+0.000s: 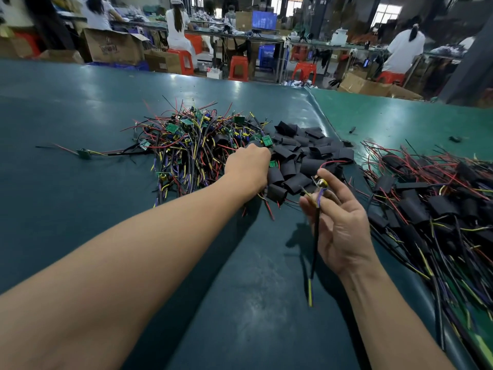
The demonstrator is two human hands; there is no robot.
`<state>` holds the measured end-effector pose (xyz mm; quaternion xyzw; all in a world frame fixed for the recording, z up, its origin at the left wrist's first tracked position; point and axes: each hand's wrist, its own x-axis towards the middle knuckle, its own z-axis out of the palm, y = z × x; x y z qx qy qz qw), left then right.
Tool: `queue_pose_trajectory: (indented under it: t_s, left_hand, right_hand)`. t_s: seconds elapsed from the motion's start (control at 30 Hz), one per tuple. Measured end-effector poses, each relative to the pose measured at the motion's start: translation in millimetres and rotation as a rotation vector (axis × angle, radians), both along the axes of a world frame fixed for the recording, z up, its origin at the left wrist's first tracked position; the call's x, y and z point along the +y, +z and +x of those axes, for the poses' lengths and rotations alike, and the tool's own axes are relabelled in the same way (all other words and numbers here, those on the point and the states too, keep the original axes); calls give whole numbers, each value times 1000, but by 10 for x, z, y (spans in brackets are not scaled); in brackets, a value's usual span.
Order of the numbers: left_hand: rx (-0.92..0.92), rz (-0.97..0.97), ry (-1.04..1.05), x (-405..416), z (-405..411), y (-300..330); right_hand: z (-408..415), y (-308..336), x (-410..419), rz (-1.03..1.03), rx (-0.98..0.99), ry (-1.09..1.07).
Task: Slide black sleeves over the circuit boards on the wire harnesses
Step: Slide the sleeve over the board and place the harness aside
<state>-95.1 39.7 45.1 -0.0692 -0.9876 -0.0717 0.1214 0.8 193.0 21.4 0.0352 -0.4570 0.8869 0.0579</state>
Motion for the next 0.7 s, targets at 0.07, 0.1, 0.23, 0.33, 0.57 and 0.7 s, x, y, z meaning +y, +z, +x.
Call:
queue_pose_trajectory:
  t_s: [0.07,0.1,0.23,0.33,0.57,0.7]
  left_hand:
    - [30,-27,-19,-20,72,14]
    - [58,-3,-27,-42,112,18]
    - [144,513,-128,-268,301,57]
    - [187,743,-279,-470,663,-63]
    - [265,896,-215,-646,1087,-568]
    - [288,838,-262,-668,1080,-574]
  right_hand:
    - [7,5,-19,-32,3,-14]
    - [14,13,-20,-33,-4,-21]
    - [17,12,7,11,-39,-74]
    - [11,15,-11,76,-40,-112]
    - [10,-63,-44,196,13,-51]
    - [39,-83,-6,269,-4,31]
